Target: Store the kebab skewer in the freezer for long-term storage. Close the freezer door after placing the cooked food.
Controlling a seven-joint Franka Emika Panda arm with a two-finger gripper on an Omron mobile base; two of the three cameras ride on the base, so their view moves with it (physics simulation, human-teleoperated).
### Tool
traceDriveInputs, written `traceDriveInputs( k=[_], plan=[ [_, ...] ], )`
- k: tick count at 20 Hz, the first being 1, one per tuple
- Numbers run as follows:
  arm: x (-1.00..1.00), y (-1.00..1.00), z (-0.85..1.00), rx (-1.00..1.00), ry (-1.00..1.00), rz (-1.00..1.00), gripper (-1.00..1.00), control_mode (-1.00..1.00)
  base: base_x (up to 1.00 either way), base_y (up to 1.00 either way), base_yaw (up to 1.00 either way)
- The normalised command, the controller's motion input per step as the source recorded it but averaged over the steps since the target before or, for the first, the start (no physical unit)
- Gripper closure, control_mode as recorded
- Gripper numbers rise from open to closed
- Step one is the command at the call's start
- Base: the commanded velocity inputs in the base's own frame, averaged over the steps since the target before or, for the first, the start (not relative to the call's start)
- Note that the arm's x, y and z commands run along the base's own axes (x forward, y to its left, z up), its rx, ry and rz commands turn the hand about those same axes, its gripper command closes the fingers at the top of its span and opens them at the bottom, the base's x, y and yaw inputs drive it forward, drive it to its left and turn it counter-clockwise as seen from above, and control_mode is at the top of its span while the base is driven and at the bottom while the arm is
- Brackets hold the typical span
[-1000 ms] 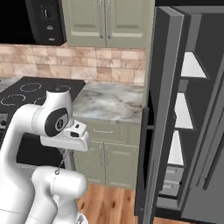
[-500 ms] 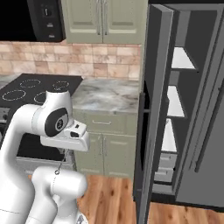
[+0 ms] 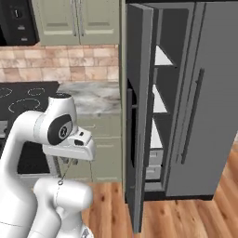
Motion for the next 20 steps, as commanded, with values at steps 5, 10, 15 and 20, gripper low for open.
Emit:
traceDriveInputs(
  k=[5, 10, 15, 20],
  plan=[
    [0.0, 0.0, 0.0, 0.0, 0.0, 0.0, 1.0, 1.0, -0.12, -0.2, -0.56],
    [0.0, 0.0, 0.0, 0.0, 0.0, 0.0, 1.0, 1.0, -0.08, -0.32, -0.57],
    [0.0, 0.0, 0.0, 0.0, 0.0, 0.0, 1.0, 1.0, -0.02, -0.38, -0.54],
    [0.0, 0.0, 0.0, 0.0, 0.0, 0.0, 1.0, 1.0, 0.1, -0.32, -0.46]
  ],
)
